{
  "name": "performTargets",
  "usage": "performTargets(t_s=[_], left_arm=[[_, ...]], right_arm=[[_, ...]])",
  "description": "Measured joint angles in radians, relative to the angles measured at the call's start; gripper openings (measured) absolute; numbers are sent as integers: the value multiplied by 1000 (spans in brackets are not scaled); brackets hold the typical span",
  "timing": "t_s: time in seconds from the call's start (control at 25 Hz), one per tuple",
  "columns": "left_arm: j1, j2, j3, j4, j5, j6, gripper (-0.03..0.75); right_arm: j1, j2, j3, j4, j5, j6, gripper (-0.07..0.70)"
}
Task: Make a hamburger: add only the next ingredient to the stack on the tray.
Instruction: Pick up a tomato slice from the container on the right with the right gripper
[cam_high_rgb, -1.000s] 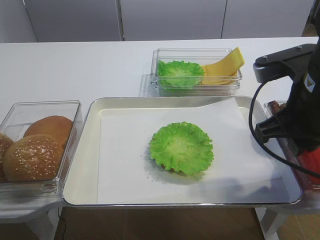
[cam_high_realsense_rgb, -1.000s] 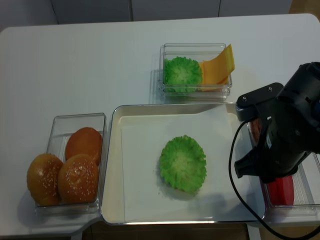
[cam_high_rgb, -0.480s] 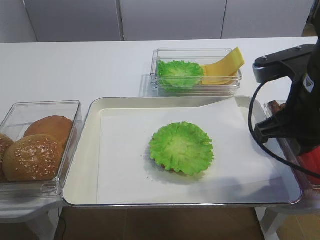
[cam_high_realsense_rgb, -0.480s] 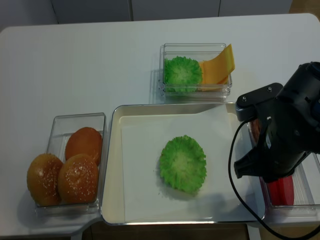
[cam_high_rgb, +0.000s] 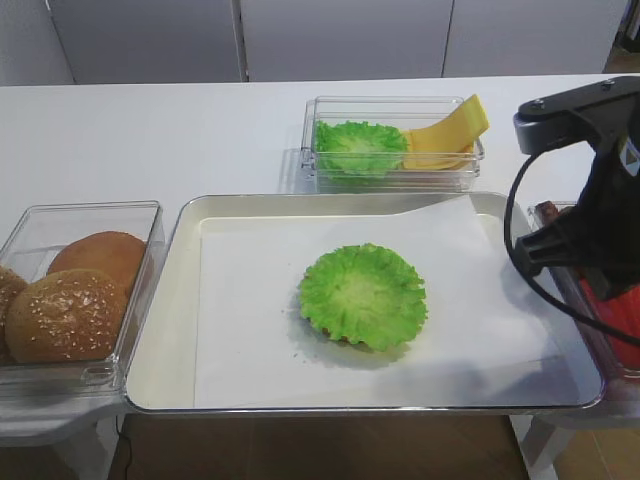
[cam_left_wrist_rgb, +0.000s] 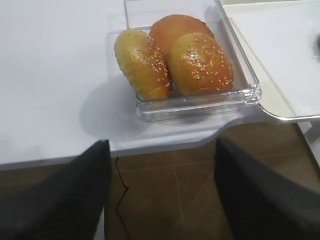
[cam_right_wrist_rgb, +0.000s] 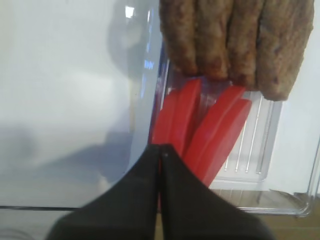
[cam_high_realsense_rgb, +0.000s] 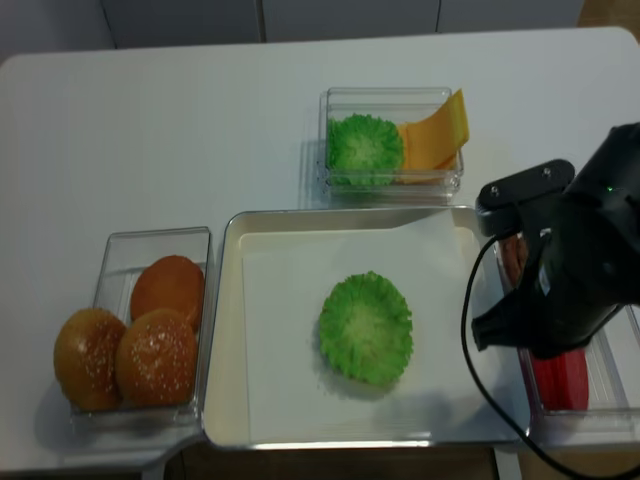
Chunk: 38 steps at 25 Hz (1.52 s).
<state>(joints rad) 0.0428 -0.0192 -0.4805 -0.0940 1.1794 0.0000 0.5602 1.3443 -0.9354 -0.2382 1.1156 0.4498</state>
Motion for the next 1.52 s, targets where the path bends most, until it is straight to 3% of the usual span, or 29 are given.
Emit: performTargets(t_s=[0.2, 0.44, 0.6, 0.88, 1.24, 1.52], left_arm=[[0, 0, 0, 0, 0, 0, 477], [0, 0, 0, 0, 0, 0, 477], [0, 0, 0, 0, 0, 0, 477], [0, 0, 0, 0, 0, 0, 477], [0, 0, 0, 0, 0, 0, 477], [0, 0, 0, 0, 0, 0, 477]], right_arm=[[0, -13, 0, -4, 0, 1, 5], [0, 8, 0, -2, 2, 1, 209], [0, 32, 0, 0, 4, 1, 251], [0, 69, -2, 0, 6, 1, 249], [0, 69, -4, -10, 18, 4, 130], [0, 69, -6, -12, 20, 6, 129]])
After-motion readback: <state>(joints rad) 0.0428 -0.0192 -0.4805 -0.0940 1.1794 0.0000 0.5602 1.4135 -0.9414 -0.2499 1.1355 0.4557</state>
